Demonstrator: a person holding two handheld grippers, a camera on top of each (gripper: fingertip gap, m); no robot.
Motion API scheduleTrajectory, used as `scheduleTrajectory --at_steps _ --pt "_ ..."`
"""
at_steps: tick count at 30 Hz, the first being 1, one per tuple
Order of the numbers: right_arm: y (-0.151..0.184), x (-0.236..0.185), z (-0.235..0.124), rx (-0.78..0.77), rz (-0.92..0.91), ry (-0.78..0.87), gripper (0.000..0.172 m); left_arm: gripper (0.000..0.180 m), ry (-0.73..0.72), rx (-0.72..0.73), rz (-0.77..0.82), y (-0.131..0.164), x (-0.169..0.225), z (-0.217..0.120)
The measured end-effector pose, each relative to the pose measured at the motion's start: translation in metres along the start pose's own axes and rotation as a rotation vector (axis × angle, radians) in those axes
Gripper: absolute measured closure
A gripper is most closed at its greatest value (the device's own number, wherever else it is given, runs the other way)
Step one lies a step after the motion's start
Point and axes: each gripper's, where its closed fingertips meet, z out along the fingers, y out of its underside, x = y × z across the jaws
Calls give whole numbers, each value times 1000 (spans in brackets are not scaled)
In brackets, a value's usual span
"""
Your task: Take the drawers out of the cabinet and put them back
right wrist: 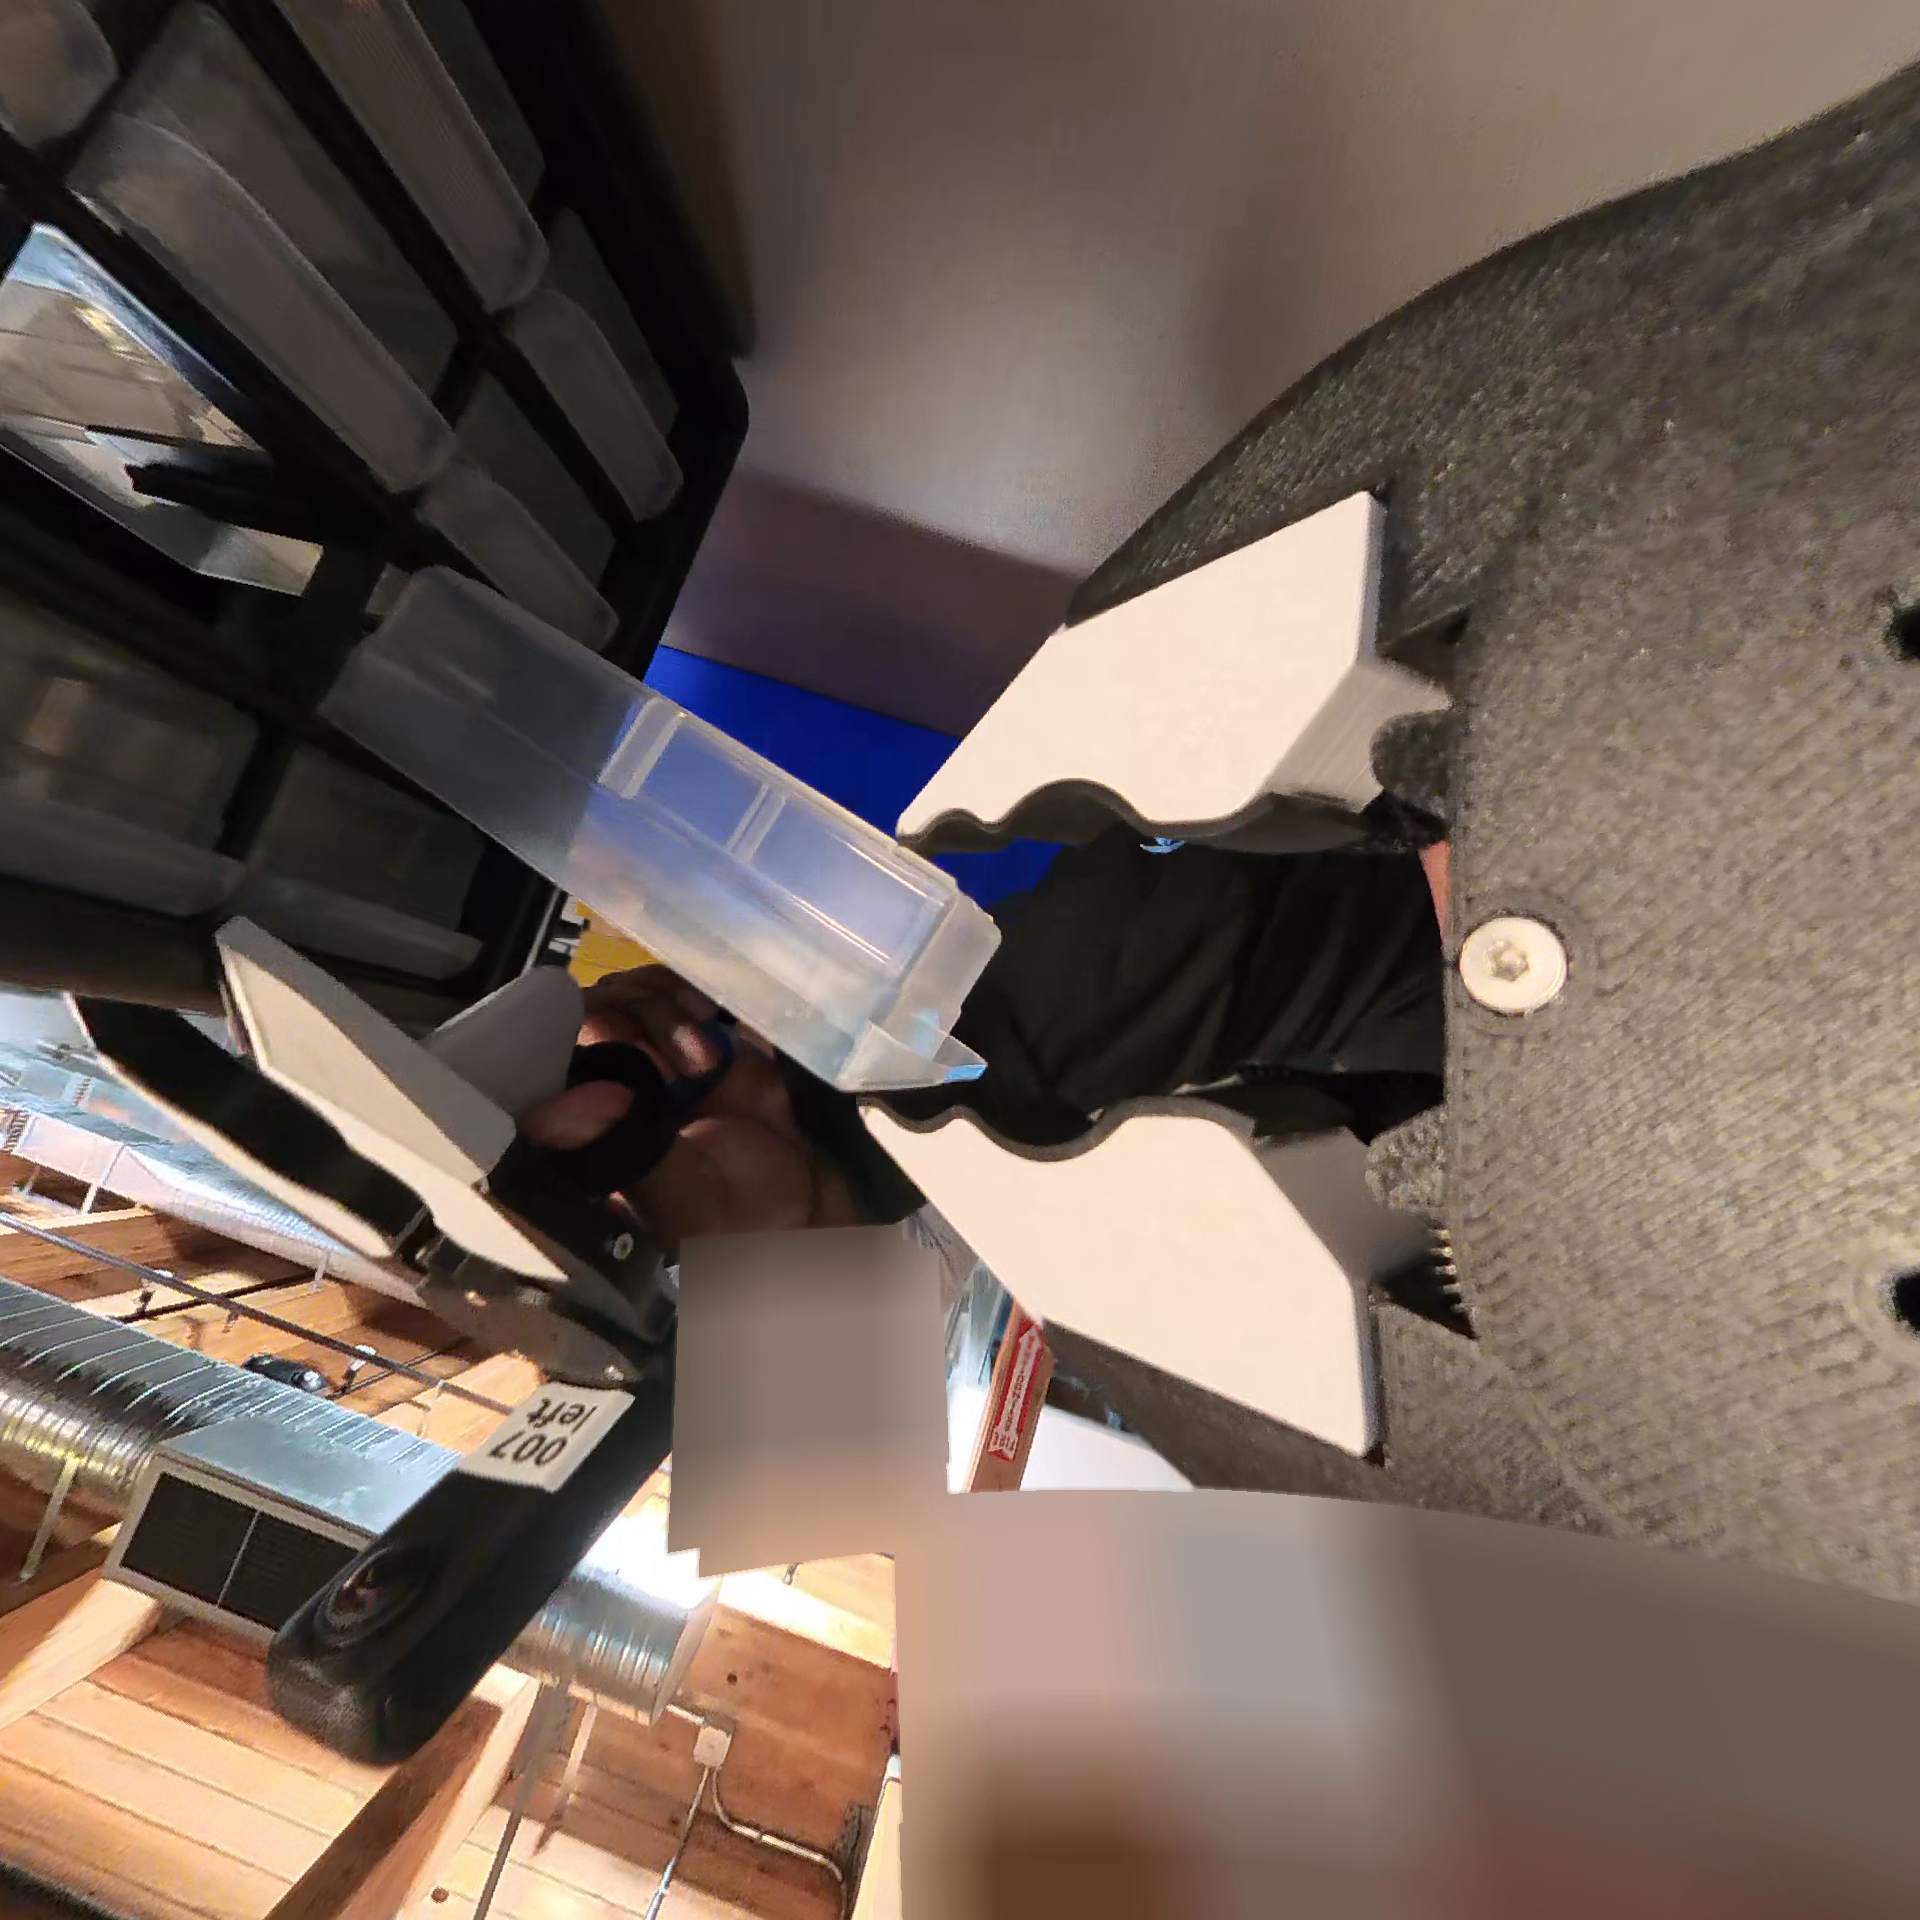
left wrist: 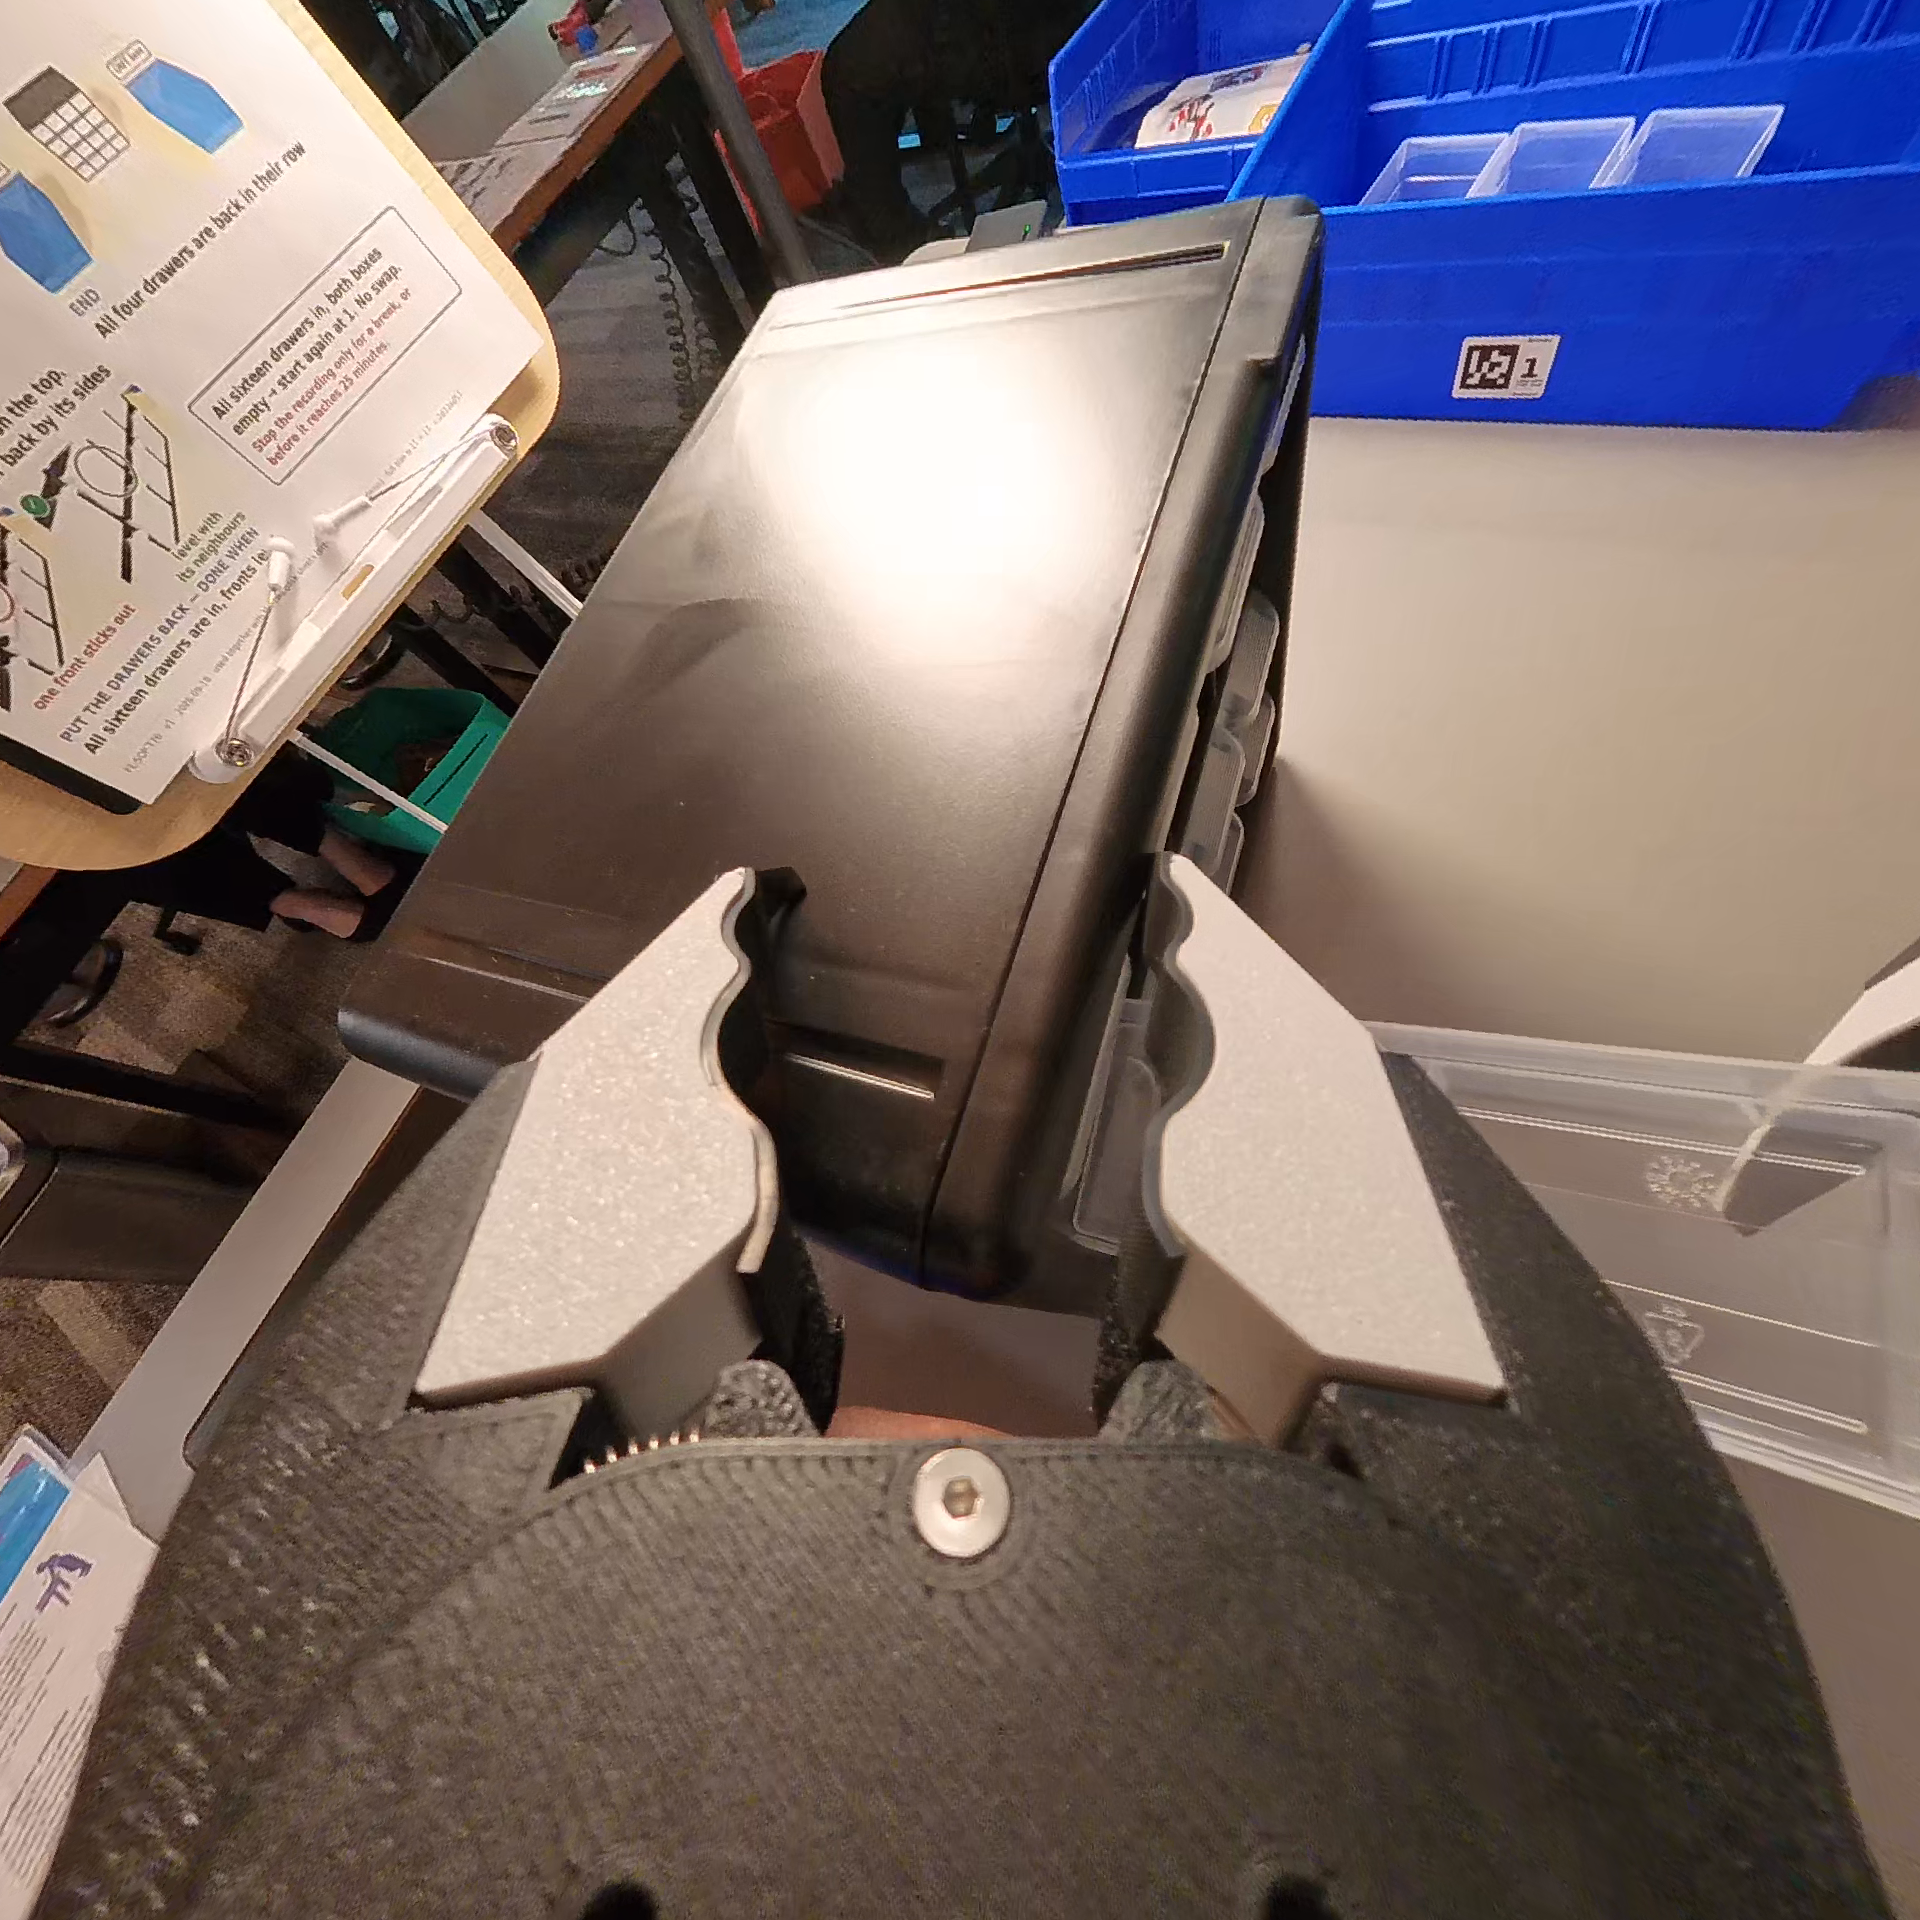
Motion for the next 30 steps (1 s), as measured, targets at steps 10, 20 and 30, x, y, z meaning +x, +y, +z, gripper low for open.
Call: scheduleTrajectory --at_steps 10,20,30 --pt "-1 -7 -3 49 -5 0 127 108 1 0 1 0 0 0" --pt "23 48 -39 -8 29 95 127 108 1 1 0 1 0 0" --pt "19 112 -139 -190 -261 439 121 108 0 -2 -1 1 0 0"
